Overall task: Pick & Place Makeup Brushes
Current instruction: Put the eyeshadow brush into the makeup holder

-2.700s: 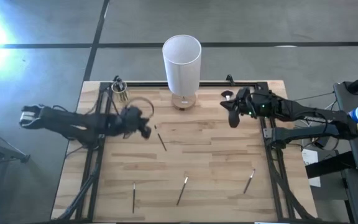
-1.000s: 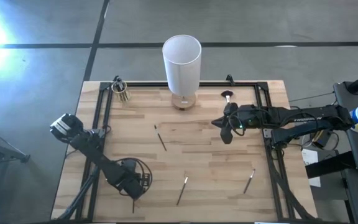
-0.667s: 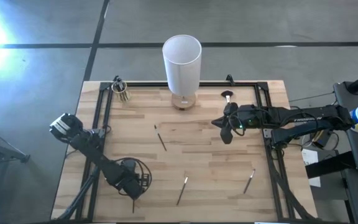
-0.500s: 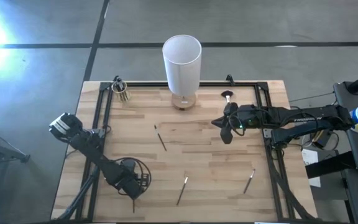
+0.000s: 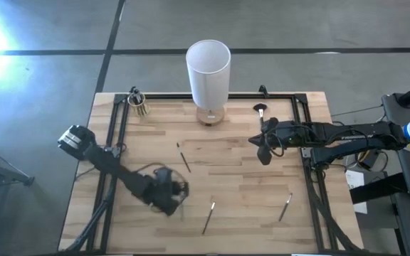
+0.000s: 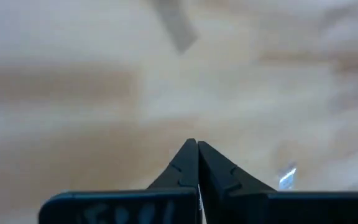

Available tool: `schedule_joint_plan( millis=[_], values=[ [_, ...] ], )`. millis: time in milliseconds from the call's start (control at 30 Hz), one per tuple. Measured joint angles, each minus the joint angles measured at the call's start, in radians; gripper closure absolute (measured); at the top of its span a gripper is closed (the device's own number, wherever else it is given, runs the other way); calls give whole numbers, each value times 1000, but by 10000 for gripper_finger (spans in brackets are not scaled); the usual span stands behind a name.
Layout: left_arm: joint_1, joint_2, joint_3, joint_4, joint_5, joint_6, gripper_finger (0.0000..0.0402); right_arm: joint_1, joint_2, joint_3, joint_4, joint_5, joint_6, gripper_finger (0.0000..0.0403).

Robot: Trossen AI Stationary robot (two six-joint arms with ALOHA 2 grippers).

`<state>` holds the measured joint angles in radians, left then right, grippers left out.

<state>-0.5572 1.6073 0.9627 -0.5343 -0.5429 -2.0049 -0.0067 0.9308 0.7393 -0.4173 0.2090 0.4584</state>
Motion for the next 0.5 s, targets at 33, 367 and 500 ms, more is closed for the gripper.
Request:
schedule_joint_plan(
  millis=[33,367,500],
  values=[
    [26,-4,0,32,-34,54,401,0,-12,-11,14,-2,9,394],
    [293,-26,24,571,-111,803,401,5,-59,-212,417,-191,223,394],
    [363,-27,61,778,-89,1079,401,22,-34,-268,574,-222,284,389]
  ],
)
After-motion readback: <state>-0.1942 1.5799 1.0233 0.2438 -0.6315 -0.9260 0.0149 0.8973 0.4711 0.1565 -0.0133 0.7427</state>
